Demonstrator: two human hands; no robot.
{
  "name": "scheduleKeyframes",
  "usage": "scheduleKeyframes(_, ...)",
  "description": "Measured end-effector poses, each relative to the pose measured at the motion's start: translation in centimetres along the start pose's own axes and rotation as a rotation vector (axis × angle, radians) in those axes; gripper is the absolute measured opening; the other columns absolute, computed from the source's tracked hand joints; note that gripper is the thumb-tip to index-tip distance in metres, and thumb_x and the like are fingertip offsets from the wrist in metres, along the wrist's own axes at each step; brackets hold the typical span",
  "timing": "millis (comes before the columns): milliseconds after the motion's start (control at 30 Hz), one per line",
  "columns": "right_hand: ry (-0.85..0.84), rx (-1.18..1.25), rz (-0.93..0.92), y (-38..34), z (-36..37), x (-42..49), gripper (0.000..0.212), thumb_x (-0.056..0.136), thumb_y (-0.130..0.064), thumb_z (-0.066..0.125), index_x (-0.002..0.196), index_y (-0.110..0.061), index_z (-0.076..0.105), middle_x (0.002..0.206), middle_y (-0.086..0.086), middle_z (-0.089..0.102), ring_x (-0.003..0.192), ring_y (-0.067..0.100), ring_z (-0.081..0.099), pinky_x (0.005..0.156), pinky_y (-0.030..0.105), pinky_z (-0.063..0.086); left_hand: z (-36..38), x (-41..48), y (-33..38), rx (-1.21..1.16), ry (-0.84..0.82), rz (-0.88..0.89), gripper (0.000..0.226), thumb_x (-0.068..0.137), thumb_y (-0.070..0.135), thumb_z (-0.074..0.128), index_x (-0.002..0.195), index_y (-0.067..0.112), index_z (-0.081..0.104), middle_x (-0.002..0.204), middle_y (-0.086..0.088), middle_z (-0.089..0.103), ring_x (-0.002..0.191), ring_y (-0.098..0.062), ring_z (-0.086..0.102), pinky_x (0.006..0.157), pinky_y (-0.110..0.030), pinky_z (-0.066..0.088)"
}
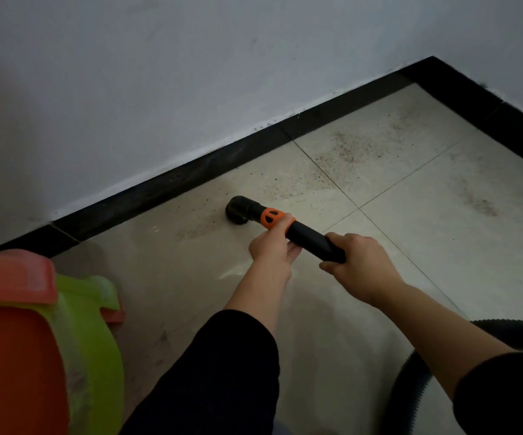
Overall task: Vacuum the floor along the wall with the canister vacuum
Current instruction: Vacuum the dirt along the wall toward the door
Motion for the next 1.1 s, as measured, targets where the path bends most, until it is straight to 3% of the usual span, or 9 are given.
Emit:
scheduleKeyframes(467, -0.082, 0.091, -0.037, -1.6, 1.4, 0.8, 0.026, 0.088, -0.027, 0.067, 0.113, -0.021, 0.063, 0.081, 0.002, 0.063, 0.074, 0.018, 0.056, 0.067, 0.031, 0.045, -2.4, -0.6, 1.3, -0.072, 0.134, 0.013, 0.028, 0.081, 0.011, 0.077, 0.08, 0.011, 0.049, 0.079, -0.009, 0.062, 0.092, -0.029, 0.069, 0.078, -0.035, 0.059)
scheduleKeyframes(700, -0.122, 0.103, -0.068, -2.7, 1.6, 0.7, 0.02, 0.087, -0.027, 0.067, 0.105, -0.021, 0.064, 0.076, 0.002, 0.06, 0.07, 0.017, 0.055, 0.055, 0.024, 0.035, -3.8, -1.0, 1.5, -0.1, 0.213, 0.041, 0.03, 0.078, 0.013, 0.079, 0.076, 0.013, 0.049, 0.083, -0.011, 0.064, 0.087, -0.028, 0.07, 0.073, -0.033, 0.06)
scheduleKeyframes(933, -0.152, 0.099, -0.119, -4.4, 2.0, 1.2, 0.02, 0.087, -0.026, 0.067, 0.106, -0.019, 0.064, 0.077, 0.004, 0.06, 0.072, 0.02, 0.055, 0.058, 0.027, 0.038, -5.4, -1.1, 2.3, -0.088, 0.276, 0.08, 0.027, 0.075, 0.017, 0.081, 0.077, 0.012, 0.055, 0.084, -0.012, 0.07, 0.078, -0.024, 0.072, 0.064, -0.029, 0.059)
scheduleKeyframes(1100, -0.173, 0.106, -0.152, -5.7, 2.3, 1.6, 0.019, 0.088, -0.025, 0.067, 0.106, -0.02, 0.063, 0.077, 0.004, 0.059, 0.07, 0.019, 0.053, 0.055, 0.024, 0.035, -6.4, -1.3, 3.1, -0.092, 0.319, 0.095, 0.028, 0.076, 0.018, 0.08, 0.075, 0.014, 0.052, 0.077, -0.007, 0.065, 0.078, -0.023, 0.07, 0.069, -0.03, 0.059)
Point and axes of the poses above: each hand's wrist, its own x-axis towards the middle knuckle, its own z-axis out of the palm, y = z × x, the point moved 5 cm from there along x, towards the middle knuckle
